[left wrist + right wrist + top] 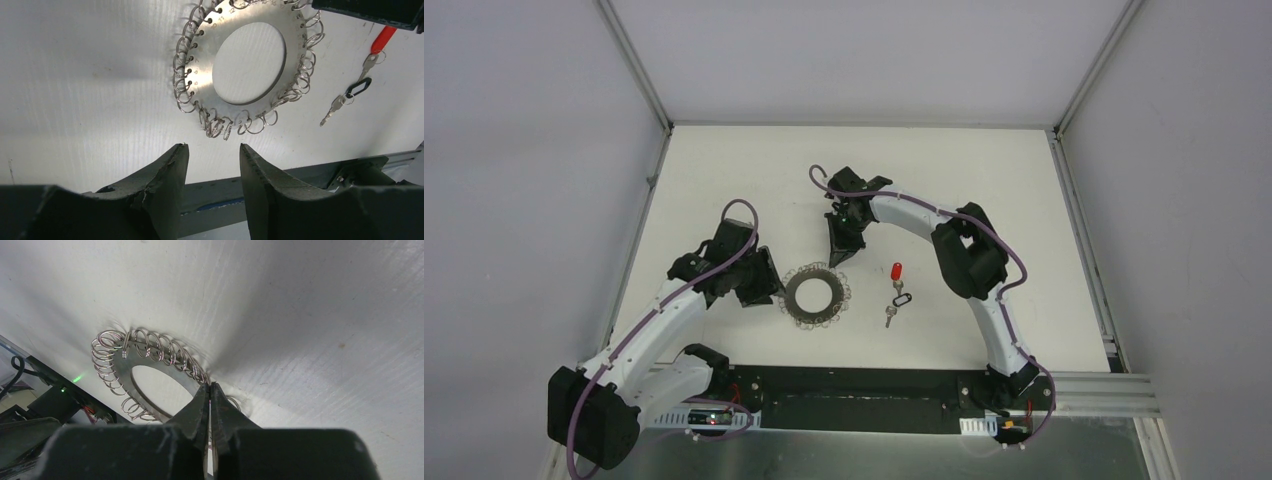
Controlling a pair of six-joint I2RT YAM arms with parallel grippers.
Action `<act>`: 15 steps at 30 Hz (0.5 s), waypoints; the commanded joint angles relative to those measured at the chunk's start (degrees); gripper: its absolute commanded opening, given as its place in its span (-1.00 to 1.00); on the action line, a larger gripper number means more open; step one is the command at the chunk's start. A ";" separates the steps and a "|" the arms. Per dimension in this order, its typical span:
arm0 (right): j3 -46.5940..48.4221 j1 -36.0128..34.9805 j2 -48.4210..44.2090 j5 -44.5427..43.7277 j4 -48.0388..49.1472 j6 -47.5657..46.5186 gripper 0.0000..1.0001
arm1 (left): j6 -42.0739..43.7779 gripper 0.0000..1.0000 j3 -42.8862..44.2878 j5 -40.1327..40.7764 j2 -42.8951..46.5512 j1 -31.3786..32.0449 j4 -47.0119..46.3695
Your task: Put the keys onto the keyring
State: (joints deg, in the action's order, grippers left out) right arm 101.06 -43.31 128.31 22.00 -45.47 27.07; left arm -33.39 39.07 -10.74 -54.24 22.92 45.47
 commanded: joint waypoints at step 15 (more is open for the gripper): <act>-2.90 0.24 -9.05 -1.21 0.60 -1.82 -0.20 | 1.15 -0.11 6.24 0.40 1.65 0.30 0.32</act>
State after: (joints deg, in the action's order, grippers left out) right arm 99.00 -43.31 122.41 21.74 -45.19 23.97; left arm -33.23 43.27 -10.76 -53.78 22.92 45.47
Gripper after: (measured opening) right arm 0.418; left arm 0.443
